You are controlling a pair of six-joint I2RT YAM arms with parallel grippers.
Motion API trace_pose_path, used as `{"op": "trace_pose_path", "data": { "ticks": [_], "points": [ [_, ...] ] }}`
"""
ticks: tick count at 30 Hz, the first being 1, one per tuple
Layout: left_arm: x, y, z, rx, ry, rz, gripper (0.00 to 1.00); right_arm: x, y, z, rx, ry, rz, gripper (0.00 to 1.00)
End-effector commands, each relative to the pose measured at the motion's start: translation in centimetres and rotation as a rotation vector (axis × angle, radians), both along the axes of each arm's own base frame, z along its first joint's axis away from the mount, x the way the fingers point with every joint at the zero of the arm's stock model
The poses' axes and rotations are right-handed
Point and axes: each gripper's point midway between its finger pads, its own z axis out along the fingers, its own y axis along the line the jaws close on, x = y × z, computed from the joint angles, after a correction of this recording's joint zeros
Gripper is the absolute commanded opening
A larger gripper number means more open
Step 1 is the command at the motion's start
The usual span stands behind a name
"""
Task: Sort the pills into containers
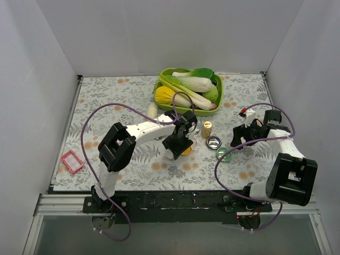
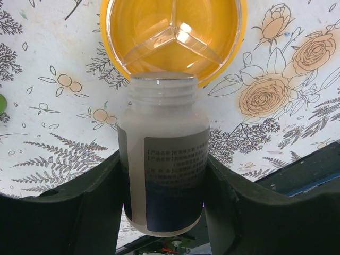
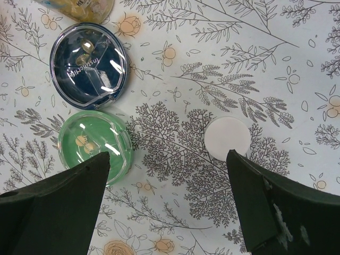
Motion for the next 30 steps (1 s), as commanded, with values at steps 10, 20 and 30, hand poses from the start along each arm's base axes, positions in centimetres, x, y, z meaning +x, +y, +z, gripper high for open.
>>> {"op": "trace_pose_path", "data": {
  "ticks": [10,20,30],
  "points": [
    [0.1,-1.2,2.9,-0.071,-0.035,-0.009,0.0,0.3,0.1,0.3,0.012,-0.008,0.016,0.98],
    [0.2,-0.8,2.9,-0.075,-0.039,-0.017,0.0,0.3,0.1,0.3,0.011,-0.007,0.014,0.98],
    [-0.3,0.1,3.1,-0.084,-0.024,-0.045,0.0,0.3,0.1,0.2,0.014,-0.002,0.015,0.98]
  ]
}}
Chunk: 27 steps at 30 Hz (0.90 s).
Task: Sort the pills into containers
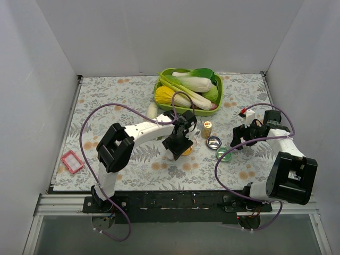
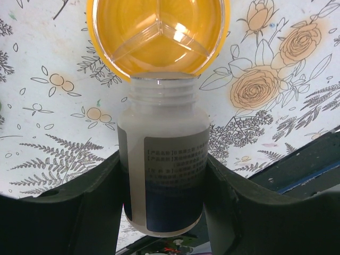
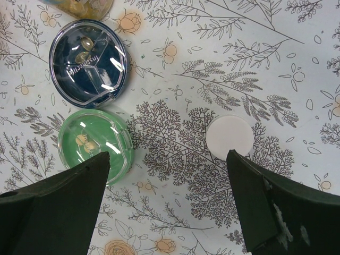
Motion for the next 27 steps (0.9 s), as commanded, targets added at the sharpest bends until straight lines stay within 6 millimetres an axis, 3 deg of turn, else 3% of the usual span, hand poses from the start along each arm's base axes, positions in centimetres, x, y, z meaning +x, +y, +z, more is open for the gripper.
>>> {"op": "trace_pose_path", "data": {
  "ticks": [1,27],
  "points": [
    [0.04,0.36,2.82,-0.062,-0.04,-0.023,0.0,0.49,0.02,0.5,0.01,-0.018,0.014,0.98],
    [0.73,1.06,2.42,-0.003,-0.074,-0.069,0.0,0.39,0.04,0.33,0.012,-0.01,0.014,0.98]
  ]
}}
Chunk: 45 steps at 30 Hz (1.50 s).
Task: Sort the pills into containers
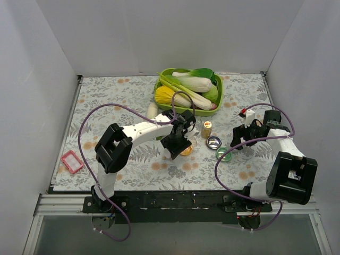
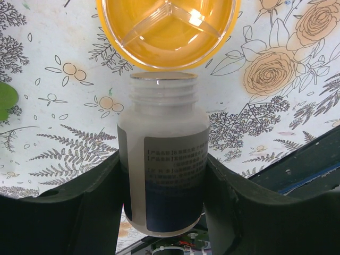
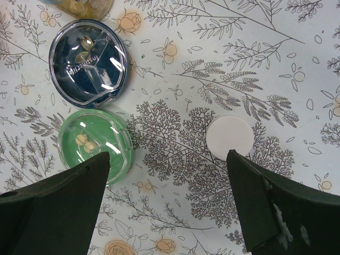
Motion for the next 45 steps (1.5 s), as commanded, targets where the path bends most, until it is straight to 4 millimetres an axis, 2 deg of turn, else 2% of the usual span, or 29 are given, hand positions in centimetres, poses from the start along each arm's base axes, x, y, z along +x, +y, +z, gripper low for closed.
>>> {"op": "trace_pose_path", "data": {
  "ticks": [1,13,28,41,45],
  "points": [
    [0.6,-0.2,1.8,-0.027,-0.048,-0.008,0.0,0.4,0.1,0.5,0.012,-0.013,0.015,0.98],
    [0.8,-0.9,1.5,-0.024,-0.052,-0.023,0.0,0.5,0.0,0.5,0.009,-0.016,0.015,0.98],
    [0.0,-1.5,1.3,-0.06,-0.005,-0.037,0.0,0.4,0.0,0.5,0.011,-0.018,0.014,0.98],
    [0.8,-1.7,2.8,-0.14,-0.094,-0.026,0.0,0.5,-0.1,0.8,0.013,-0.027,0.01,0.98],
    [0.7,-1.4,2.7,-0.158,-0.117,-0.02,0.0,0.5,-0.1,0.8,0.013,-0.026,0.01,0.98]
  ]
}}
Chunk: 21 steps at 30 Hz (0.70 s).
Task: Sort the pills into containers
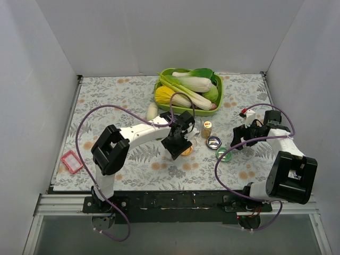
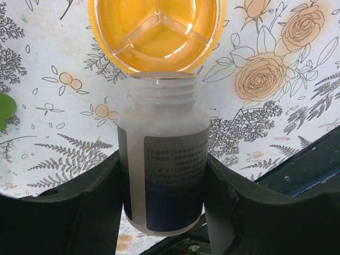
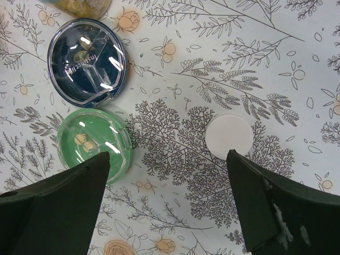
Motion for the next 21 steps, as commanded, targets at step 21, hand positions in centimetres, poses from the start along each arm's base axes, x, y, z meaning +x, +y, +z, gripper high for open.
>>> {"op": "trace_pose_path", "data": {
  "ticks": [21],
  "points": [
    [-0.5,-0.5,8.7,-0.51,-0.335,-0.008,0.0,2.7,-1.0,6.1,-0.08,-0.27,-0.003,0.98]
  ]
}}
